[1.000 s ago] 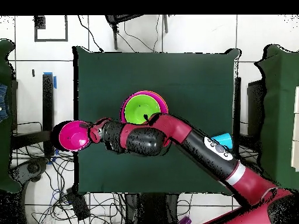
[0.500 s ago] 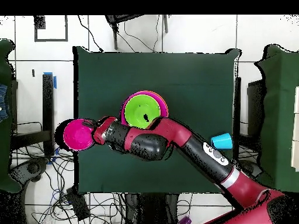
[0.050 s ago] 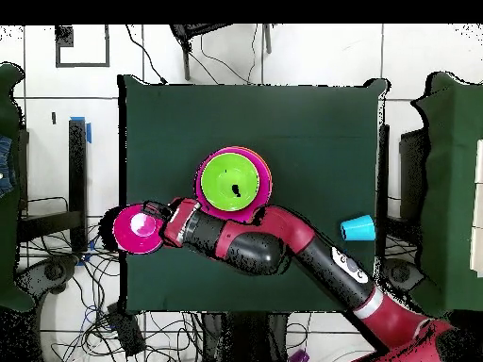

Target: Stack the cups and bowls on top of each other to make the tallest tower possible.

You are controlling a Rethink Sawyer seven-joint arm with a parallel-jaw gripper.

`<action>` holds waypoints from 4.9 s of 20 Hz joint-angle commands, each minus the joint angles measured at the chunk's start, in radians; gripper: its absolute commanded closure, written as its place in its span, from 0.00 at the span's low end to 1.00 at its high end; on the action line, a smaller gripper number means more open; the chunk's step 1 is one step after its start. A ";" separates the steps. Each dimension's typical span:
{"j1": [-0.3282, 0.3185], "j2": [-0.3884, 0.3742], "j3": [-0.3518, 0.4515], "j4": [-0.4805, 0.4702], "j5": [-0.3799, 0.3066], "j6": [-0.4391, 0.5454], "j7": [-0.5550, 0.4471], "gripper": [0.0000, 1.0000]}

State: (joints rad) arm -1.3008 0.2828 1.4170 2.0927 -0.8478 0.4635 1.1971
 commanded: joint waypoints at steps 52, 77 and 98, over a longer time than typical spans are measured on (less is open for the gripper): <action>0.159 0.120 -0.139 -0.481 0.216 0.378 -0.932 1.00; 0.188 0.044 -0.159 -0.528 0.279 0.397 -0.948 1.00; 0.173 -0.161 -0.034 -0.444 0.373 0.484 -0.737 1.00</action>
State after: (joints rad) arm -1.1363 0.2517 1.3369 1.6344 -0.5271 0.8888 0.4892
